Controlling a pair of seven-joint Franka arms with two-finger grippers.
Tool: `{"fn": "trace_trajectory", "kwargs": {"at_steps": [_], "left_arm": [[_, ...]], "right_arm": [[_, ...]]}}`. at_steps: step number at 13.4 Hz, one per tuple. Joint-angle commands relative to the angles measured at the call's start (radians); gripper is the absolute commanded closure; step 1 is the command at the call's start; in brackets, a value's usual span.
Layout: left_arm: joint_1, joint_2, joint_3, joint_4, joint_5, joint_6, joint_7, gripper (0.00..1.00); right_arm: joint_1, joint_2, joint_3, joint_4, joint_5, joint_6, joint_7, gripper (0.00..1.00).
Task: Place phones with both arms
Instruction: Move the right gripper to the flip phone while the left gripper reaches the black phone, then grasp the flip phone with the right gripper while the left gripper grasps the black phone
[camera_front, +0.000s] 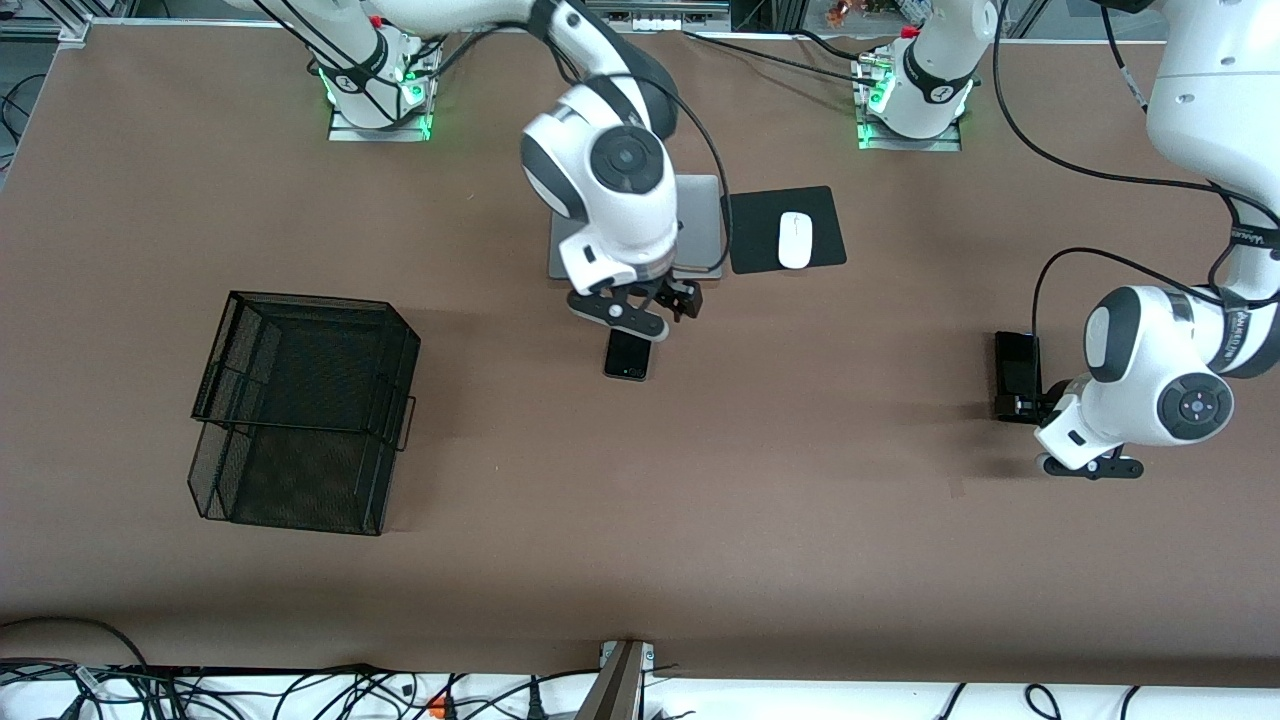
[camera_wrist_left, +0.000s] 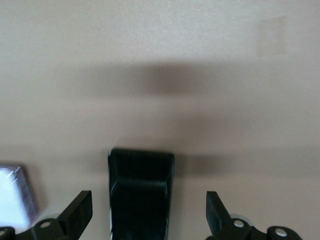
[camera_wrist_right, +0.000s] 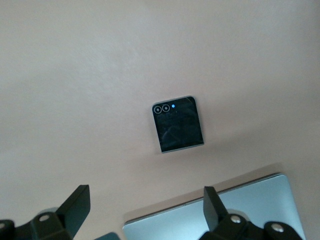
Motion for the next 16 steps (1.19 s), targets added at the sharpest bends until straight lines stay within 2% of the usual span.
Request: {"fn": "trace_trajectory", "kwargs": {"at_steps": [1,3,6,10,13,16], "left_arm": [[0.025,-0.057,-0.016,-0.174,0.025,0.200,0.050,0.00],[0.061,-0.062,-0.016,-0.197,0.025,0.243,0.092,0.00],[0.064,-0.064,-0.016,-0.197,0.025,0.242,0.092,0.00],[0.073,-0.055,-0.014,-0.197,0.025,0.239,0.093,0.00],[0.081,-0.050,-0.014,-0.200,0.025,0.225,0.093,0.00],[0.088,-0.036,-0.014,-0.200,0.025,0.208,0.092,0.00]], "right_arm": [[-0.004,0.030,-0.011,-0.062,-0.002,0.100,0.009,0.00],[-0.004,0.030,-0.016,-0.174,-0.004,0.230,0.009,0.00],[-0.002,0.041,-0.019,-0.273,-0.012,0.352,0.003,0.00],[0.002,0.062,-0.019,-0.296,-0.039,0.377,-0.001,0.00],[0.004,0.065,-0.019,-0.316,-0.096,0.386,-0.007,0.00],[0.002,0.073,-0.019,-0.313,-0.096,0.436,-0.004,0.00]]}}
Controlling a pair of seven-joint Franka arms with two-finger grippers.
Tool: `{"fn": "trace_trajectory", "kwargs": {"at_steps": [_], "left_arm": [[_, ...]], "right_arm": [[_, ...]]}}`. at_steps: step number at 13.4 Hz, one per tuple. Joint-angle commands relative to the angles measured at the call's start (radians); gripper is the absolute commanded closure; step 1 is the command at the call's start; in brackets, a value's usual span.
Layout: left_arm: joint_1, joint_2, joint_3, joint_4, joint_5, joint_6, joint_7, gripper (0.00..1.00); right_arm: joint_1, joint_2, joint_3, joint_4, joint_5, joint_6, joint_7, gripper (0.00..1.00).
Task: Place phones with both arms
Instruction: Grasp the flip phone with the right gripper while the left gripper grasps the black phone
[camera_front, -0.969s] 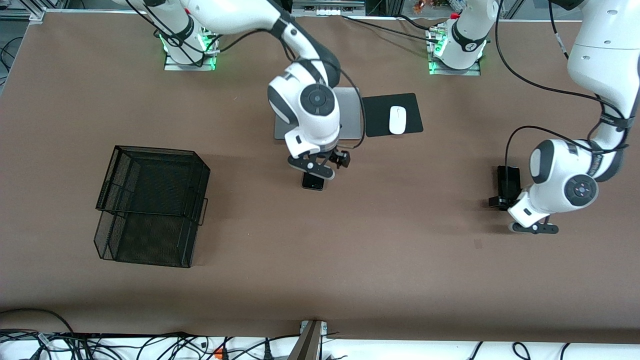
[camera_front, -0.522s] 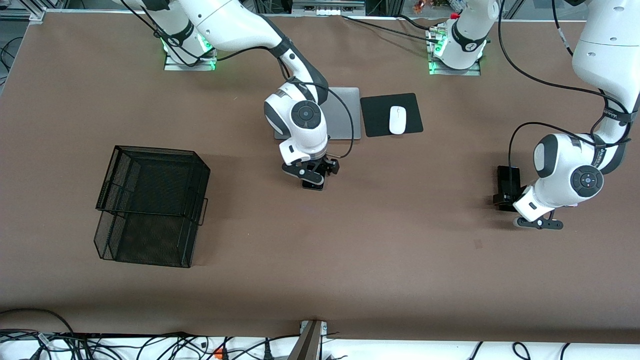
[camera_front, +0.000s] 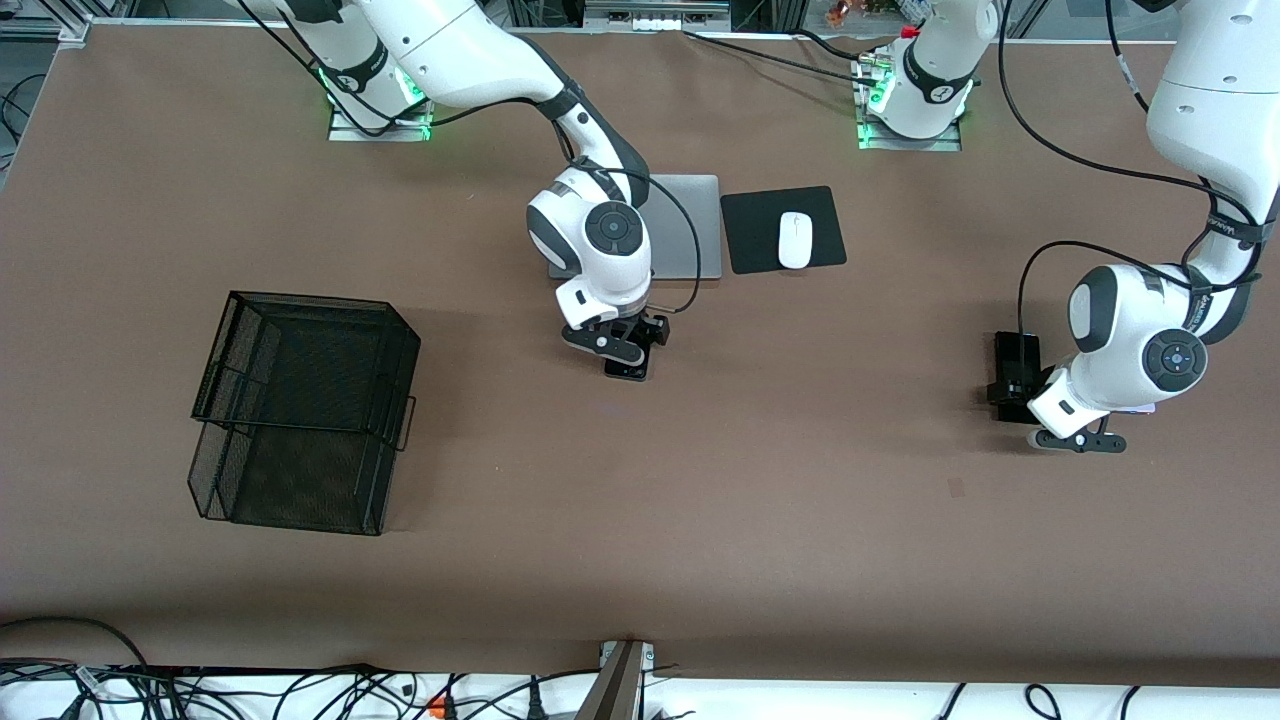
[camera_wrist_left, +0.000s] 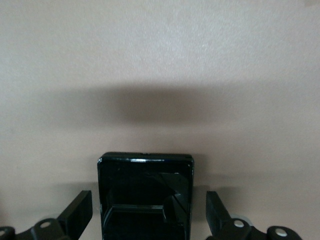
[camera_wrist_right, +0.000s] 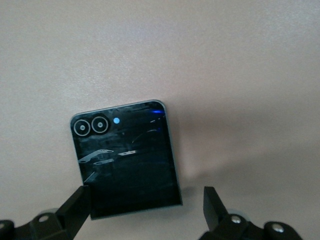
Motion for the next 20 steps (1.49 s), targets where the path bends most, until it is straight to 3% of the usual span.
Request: {"fn": "trace_trajectory", "kwargs": {"at_steps": [1,4,5,6,7,8,9,10,11,12,16,20], "left_arm": [[0.023,0.002,-0.012,-0.017,0.023,-0.021,0.011,0.00],[0.034,0.011,-0.012,-0.019,0.023,-0.021,0.013,0.00],[0.034,0.009,-0.014,-0.017,0.023,-0.023,0.014,0.23],[0.035,0.006,-0.015,-0.016,0.022,-0.047,0.030,0.53],[0.037,0.005,-0.017,-0.006,0.007,-0.088,0.036,0.65],[0.038,0.002,-0.021,-0.005,0.005,-0.107,0.039,0.76],[0.038,-0.001,-0.024,-0.005,0.005,-0.110,0.039,0.85],[0.038,-0.004,-0.027,0.000,0.005,-0.118,0.039,0.88],[0.035,-0.005,-0.032,0.024,0.005,-0.154,0.037,0.88],[0.034,-0.005,-0.053,0.070,0.005,-0.231,0.036,0.88],[-0.024,0.008,-0.100,0.297,-0.103,-0.552,0.022,0.88],[-0.155,0.005,-0.103,0.362,-0.196,-0.590,-0.056,0.87]], "right_arm": [[0.002,0.002,0.000,-0.004,-0.018,0.055,0.000,0.00],[0.002,0.026,0.000,-0.003,-0.019,0.095,0.002,0.00],[0.002,0.032,0.000,-0.003,-0.024,0.101,0.002,0.00],[0.002,0.043,-0.002,-0.001,-0.041,0.103,0.002,0.00],[0.000,0.046,0.000,0.000,-0.055,0.104,0.002,0.00],[-0.003,0.046,-0.002,0.002,-0.065,0.103,0.000,0.08],[-0.006,0.043,-0.002,0.003,-0.067,0.103,0.000,0.38],[-0.008,0.039,-0.002,0.007,-0.068,0.101,-0.004,0.69],[-0.011,0.033,-0.003,0.019,-0.070,0.095,-0.012,0.82],[-0.014,0.017,-0.011,0.025,-0.068,0.084,-0.023,0.88],[-0.018,-0.104,-0.020,0.124,-0.058,-0.197,-0.061,0.92],[-0.124,-0.272,-0.029,0.099,-0.049,-0.454,-0.283,0.93]]}}
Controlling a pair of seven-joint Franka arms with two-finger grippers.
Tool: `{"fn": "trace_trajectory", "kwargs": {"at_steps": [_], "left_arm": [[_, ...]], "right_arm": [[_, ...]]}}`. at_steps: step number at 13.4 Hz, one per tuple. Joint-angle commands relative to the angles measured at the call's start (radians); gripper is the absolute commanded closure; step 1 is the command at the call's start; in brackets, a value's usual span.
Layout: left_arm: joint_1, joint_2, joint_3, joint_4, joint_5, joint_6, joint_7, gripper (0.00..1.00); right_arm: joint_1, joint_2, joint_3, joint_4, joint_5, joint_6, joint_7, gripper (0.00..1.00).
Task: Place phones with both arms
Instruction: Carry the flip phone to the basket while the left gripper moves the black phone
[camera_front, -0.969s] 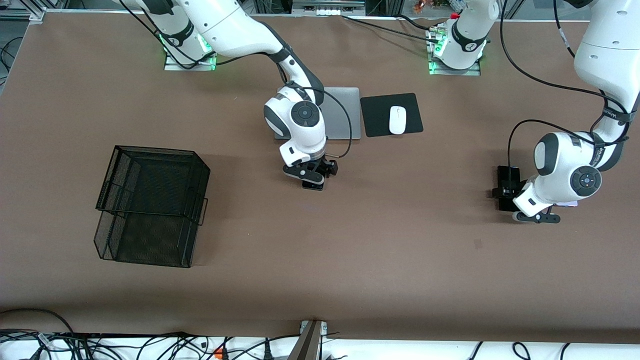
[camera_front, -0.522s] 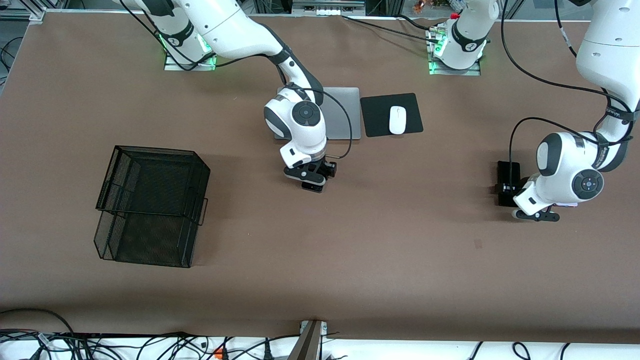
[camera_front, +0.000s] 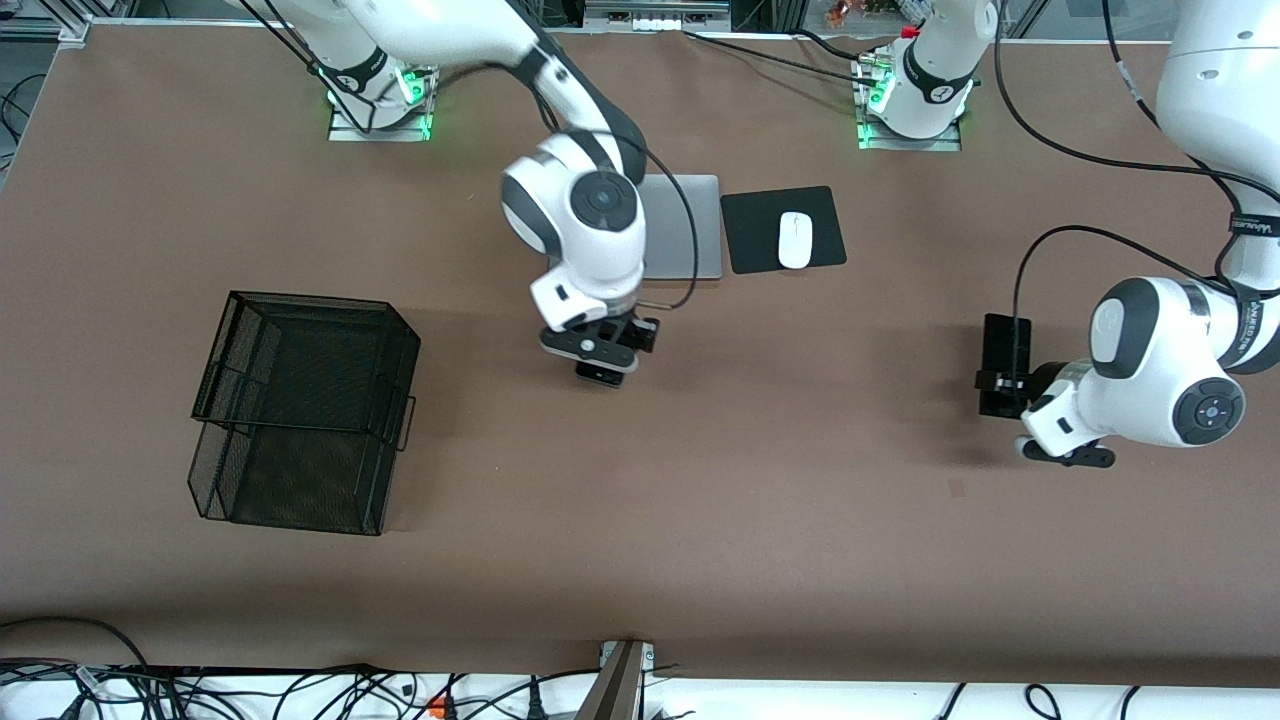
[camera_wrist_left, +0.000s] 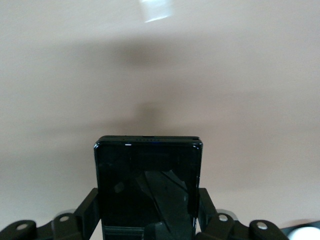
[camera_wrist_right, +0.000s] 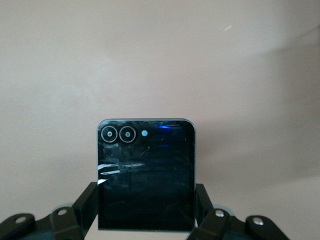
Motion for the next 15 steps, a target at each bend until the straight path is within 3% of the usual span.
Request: {"fn": "trace_trajectory", "kwargs": {"at_steps": [1,3,6,9,11,13,14,15], "left_arm": [[-0.117,0.007,0.007,0.049,-0.075,-0.033,-0.076,0.87],[-0.238,0.032,0.008,0.066,-0.145,-0.013,-0.128,0.87],[-0.417,0.110,0.008,0.125,-0.158,0.116,-0.367,0.87],[-0.574,0.205,0.008,0.127,-0.182,0.433,-0.565,0.87],[-0.673,0.272,0.008,0.130,-0.190,0.644,-0.711,0.87],[-0.737,0.303,0.008,0.130,-0.192,0.770,-0.800,0.83],[-0.752,0.300,0.008,0.130,-0.193,0.772,-0.819,0.64],[-0.754,0.294,0.008,0.130,-0.193,0.774,-0.828,0.01]], "right_arm": [[-0.111,-0.154,-0.001,-0.125,0.005,-0.087,-0.193,0.93],[-0.226,-0.308,-0.020,-0.307,0.057,-0.070,-0.415,0.93],[-0.263,-0.426,-0.197,-0.479,0.077,-0.021,-0.714,0.93],[-0.272,-0.375,-0.380,-0.510,0.135,0.074,-0.964,0.93],[-0.336,-0.303,-0.399,-0.509,0.209,0.142,-1.080,0.93],[-0.360,-0.265,-0.400,-0.504,0.231,0.157,-1.098,0.91],[-0.366,-0.263,-0.399,-0.504,0.231,0.156,-1.097,0.78],[-0.370,-0.254,-0.399,-0.495,0.232,0.151,-1.085,0.19]]}}
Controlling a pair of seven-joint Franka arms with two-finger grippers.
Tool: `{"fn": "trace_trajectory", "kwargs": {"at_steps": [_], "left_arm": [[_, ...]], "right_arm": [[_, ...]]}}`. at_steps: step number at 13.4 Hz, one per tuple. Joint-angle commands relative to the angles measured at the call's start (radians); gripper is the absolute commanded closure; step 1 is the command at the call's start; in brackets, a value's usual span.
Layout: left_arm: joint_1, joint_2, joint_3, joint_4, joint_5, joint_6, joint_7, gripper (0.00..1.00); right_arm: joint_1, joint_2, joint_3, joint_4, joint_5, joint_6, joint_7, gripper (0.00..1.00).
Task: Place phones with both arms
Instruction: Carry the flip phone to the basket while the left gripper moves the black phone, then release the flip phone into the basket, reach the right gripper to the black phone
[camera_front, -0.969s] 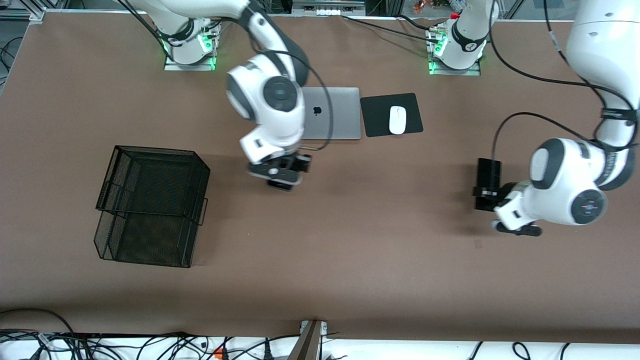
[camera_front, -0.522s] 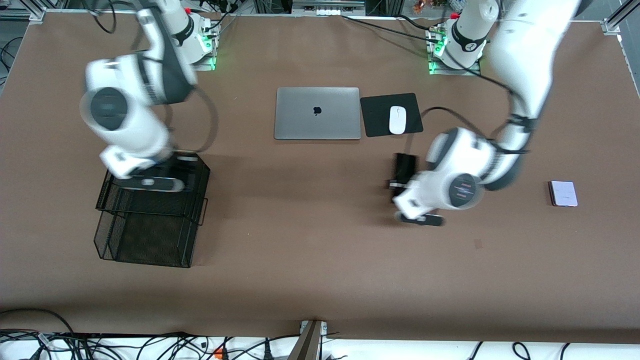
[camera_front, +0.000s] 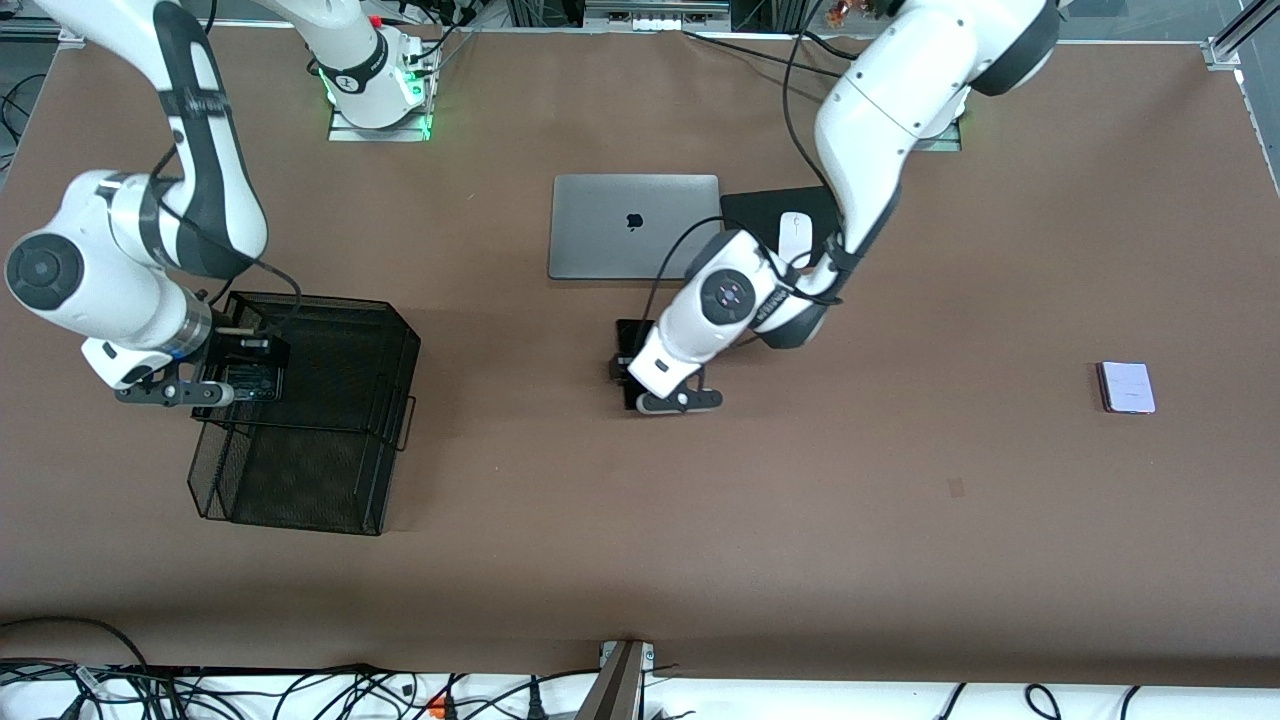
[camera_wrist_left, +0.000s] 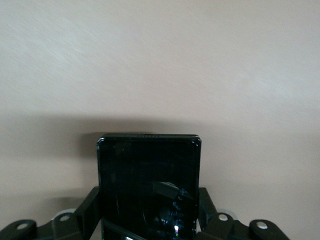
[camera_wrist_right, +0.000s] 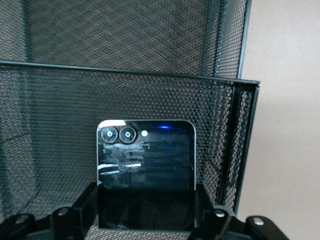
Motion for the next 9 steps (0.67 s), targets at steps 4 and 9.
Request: {"fn": "trace_trajectory", "kwargs": {"at_steps": [4,9], "left_arm": [[0.009,-0.039,0.016,0.004,-0.021,-0.048,-0.013,0.00],[0.158,-0.208,0.033,0.014,0.120,-0.642,0.005,0.00]], "right_arm": [[-0.002,-0.010,0.010,0.121,0.020,-0.115,-0.009,0.00],[0.077,-0.010,0.022,0.347,0.014,-0.376,0.115,0.00]]}}
